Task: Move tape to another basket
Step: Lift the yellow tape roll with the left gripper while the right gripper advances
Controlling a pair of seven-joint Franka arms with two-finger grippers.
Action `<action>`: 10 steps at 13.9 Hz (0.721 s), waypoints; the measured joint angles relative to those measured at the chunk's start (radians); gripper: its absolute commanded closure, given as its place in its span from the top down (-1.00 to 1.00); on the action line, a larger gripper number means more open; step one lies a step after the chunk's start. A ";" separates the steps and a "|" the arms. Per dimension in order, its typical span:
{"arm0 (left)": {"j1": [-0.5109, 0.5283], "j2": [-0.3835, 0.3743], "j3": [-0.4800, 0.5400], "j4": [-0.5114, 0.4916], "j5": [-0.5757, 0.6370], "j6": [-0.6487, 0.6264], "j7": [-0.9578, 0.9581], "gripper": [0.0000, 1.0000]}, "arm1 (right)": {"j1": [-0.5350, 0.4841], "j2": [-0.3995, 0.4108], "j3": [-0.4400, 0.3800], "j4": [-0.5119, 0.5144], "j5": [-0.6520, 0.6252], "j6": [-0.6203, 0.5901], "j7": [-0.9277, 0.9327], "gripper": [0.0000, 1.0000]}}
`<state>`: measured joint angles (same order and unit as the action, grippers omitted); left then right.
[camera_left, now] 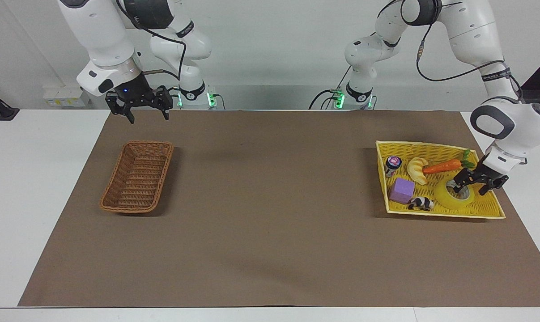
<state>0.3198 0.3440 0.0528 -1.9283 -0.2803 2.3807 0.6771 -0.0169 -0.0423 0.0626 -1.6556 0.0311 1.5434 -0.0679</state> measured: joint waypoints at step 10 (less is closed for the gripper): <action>-0.019 -0.041 -0.019 0.013 -0.013 0.007 0.002 -1.00 | -0.002 -0.031 0.000 -0.117 0.325 0.035 -0.058 1.00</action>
<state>0.3009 0.3026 0.0338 -1.9158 -0.2929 2.3875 0.6788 -0.0193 -0.0731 0.0624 -1.7729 0.3556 1.5783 -0.1259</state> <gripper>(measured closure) 0.780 0.000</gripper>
